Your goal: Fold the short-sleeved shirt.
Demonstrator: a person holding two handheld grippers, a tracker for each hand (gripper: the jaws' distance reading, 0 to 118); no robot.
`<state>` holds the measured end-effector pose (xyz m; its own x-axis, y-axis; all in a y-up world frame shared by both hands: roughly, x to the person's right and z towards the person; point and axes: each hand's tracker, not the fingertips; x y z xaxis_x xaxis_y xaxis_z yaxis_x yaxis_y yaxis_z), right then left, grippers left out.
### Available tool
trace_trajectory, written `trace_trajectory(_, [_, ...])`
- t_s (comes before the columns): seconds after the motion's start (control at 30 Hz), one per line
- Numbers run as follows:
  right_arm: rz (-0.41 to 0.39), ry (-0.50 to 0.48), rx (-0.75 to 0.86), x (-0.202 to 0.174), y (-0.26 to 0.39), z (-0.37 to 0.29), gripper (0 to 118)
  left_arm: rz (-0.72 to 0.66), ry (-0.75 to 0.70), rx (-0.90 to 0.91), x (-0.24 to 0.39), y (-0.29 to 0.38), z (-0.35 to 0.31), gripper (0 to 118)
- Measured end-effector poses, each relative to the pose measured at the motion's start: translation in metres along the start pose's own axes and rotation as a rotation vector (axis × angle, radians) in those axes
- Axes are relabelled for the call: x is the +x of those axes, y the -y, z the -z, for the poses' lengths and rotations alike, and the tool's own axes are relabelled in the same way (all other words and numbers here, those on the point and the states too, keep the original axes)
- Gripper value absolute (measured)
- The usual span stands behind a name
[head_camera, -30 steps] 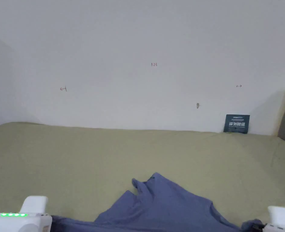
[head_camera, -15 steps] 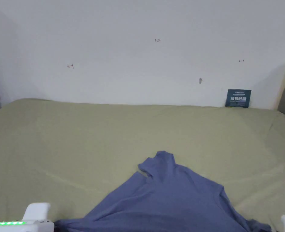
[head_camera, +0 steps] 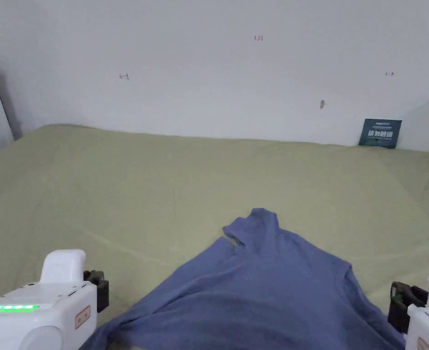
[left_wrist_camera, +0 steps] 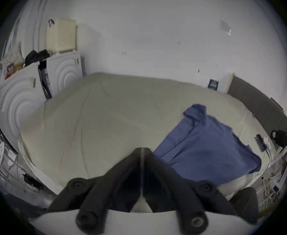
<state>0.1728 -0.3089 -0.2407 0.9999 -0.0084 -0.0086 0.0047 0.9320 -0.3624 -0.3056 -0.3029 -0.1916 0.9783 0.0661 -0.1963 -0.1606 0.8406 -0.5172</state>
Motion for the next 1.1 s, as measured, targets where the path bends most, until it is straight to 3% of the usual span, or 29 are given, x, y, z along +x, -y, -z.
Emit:
trace_trajectory(0.07, [0.011,-0.058,0.023,-0.019,-0.006,-0.020,2,0.002,0.009,0.020,-0.002,0.000,-0.011,0])
trace_trajectory(0.17, [-0.029,-0.054,0.051,-0.039,-0.006,-0.033,2,0.005,0.006,0.026,-0.008,0.002,-0.018,0])
trace_trajectory(0.4, [-0.079,-0.089,0.046,-0.082,-0.003,-0.048,2,0.020,0.020,-0.132,-0.037,0.027,-0.004,0])
trace_trajectory(0.57, [-0.085,-0.126,0.003,-0.083,0.012,-0.032,2,-0.003,0.042,-0.233,-0.052,0.050,0.018,0])
trace_trajectory(0.6, [-0.088,-0.128,-0.004,-0.085,0.015,-0.030,2,-0.003,0.049,-0.255,-0.054,0.054,0.024,15])
trace_trajectory(0.63, [-0.091,-0.132,-0.014,-0.087,0.016,-0.029,2,-0.002,0.055,-0.292,-0.054,0.056,0.029,52])
trace_trajectory(0.67, [-0.095,-0.139,-0.024,-0.089,0.018,-0.027,2,0.018,0.056,-0.338,-0.053,0.060,0.036,97])
trace_trajectory(0.7, [-0.099,-0.141,-0.033,-0.088,0.022,-0.024,2,0.036,0.050,-0.390,-0.052,0.066,0.044,118])
trace_trajectory(0.87, [-0.113,-0.157,-0.073,-0.094,0.031,-0.014,2,0.082,-0.002,-0.418,-0.035,0.059,0.059,110])
trace_trajectory(0.97, [-0.114,-0.157,-0.109,-0.101,0.032,-0.010,2,0.070,-0.010,-0.447,-0.050,0.073,0.095,66])
trace_trajectory(1.03, [-0.112,-0.151,-0.127,-0.102,0.034,-0.003,2,0.069,-0.022,-0.442,-0.055,0.071,0.100,17])
trace_trajectory(1.07, [-0.107,-0.148,-0.146,-0.102,0.033,0.003,2,0.056,-0.014,-0.447,-0.059,0.070,0.101,6])
trace_trajectory(1.1, [-0.099,-0.152,-0.162,-0.092,0.035,0.014,2,0.034,0.014,-0.451,-0.062,0.069,0.101,6])
